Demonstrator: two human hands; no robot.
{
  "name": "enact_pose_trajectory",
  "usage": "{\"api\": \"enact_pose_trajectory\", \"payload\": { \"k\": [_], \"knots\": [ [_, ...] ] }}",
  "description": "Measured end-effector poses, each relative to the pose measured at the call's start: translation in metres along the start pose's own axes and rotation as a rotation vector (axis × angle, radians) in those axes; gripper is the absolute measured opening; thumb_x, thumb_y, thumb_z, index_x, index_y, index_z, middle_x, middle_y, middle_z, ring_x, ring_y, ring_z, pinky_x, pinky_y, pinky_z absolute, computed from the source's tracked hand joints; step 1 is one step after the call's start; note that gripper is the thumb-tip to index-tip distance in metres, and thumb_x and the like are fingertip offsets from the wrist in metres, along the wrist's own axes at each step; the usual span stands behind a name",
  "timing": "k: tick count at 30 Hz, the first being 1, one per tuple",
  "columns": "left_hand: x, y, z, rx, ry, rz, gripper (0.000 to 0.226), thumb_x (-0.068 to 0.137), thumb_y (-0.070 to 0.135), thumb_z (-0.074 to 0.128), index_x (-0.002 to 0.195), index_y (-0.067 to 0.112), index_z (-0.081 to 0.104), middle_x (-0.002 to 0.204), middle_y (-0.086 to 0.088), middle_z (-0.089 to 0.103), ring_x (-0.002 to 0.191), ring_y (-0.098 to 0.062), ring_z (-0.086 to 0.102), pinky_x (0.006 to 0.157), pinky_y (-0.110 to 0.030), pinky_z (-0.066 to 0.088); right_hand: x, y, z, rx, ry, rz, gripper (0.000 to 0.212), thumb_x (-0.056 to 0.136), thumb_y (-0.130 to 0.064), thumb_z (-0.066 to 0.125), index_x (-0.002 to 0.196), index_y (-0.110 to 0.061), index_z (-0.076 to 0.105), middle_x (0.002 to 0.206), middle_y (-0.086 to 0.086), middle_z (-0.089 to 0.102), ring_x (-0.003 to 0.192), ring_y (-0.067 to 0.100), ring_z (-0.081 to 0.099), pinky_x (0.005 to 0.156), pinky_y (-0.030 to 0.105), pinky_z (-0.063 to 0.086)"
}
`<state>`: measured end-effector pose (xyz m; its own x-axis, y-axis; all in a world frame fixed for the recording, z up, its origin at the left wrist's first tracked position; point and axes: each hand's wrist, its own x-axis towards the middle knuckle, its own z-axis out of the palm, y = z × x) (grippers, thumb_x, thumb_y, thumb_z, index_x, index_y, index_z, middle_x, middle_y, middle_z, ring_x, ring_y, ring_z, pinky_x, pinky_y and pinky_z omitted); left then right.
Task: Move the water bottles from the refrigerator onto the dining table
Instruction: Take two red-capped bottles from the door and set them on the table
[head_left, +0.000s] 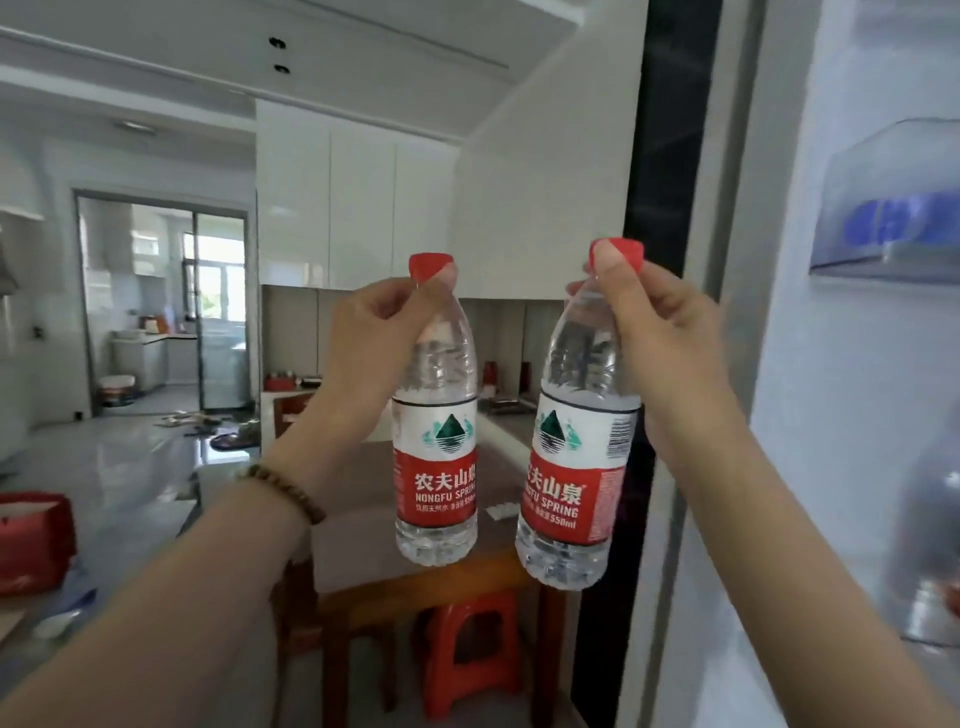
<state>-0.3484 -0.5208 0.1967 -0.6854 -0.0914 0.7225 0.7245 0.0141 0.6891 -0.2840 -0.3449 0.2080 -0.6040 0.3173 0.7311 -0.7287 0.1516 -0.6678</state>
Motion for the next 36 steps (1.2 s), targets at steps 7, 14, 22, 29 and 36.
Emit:
{"api": "enact_pose_trajectory", "payload": {
  "k": [7,14,22,29,36],
  "knots": [
    [0.039,-0.096,-0.068,0.102,0.051,-0.074,0.021,0.077,0.045,0.071,0.080,0.025,0.070,0.076,0.007,0.071,0.070,-0.004,0.067,0.068,-0.016,0.051,0.018,0.112,0.086,-0.037,-0.004,0.070,0.019,0.085,-0.036,0.065,0.094,-0.020,0.069,0.081,-0.009,0.069,0.069,-0.007,0.063,0.059,0.005,0.044],
    [0.076,-0.199,-0.086,0.178,0.095,-0.146,0.022,0.084,0.041,0.064,0.070,0.025,0.067,0.070,0.001,0.070,0.066,-0.005,0.066,0.071,-0.020,0.050,0.057,0.223,0.139,-0.009,-0.064,0.126,0.013,0.082,-0.033,0.070,0.089,-0.022,0.071,0.088,0.005,0.073,0.083,0.017,0.068,0.083,0.031,0.055],
    [0.117,-0.314,-0.085,0.238,0.156,-0.266,0.015,0.081,0.038,0.069,0.076,0.025,0.068,0.069,0.011,0.071,0.060,0.002,0.066,0.055,-0.008,0.048,0.100,0.371,0.186,-0.029,-0.234,0.176,0.019,0.076,-0.034,0.075,0.093,-0.032,0.067,0.093,-0.013,0.070,0.089,0.001,0.066,0.080,0.018,0.052],
    [0.157,-0.436,-0.100,0.295,0.100,-0.380,0.029,0.081,0.043,0.067,0.086,0.015,0.071,0.085,-0.011,0.073,0.081,-0.027,0.069,0.075,-0.032,0.059,0.124,0.494,0.229,-0.028,-0.312,0.296,0.018,0.079,-0.032,0.071,0.096,-0.033,0.064,0.093,-0.018,0.068,0.091,-0.004,0.064,0.081,0.014,0.048],
    [0.228,-0.563,-0.131,0.250,-0.077,-0.469,0.014,0.085,0.029,0.064,0.099,0.028,0.066,0.093,0.011,0.068,0.089,-0.003,0.064,0.079,-0.019,0.048,0.155,0.610,0.294,-0.133,-0.397,0.400,0.018,0.078,-0.040,0.070,0.095,-0.037,0.065,0.096,-0.005,0.067,0.090,0.010,0.062,0.088,0.030,0.048]
  ]
}}
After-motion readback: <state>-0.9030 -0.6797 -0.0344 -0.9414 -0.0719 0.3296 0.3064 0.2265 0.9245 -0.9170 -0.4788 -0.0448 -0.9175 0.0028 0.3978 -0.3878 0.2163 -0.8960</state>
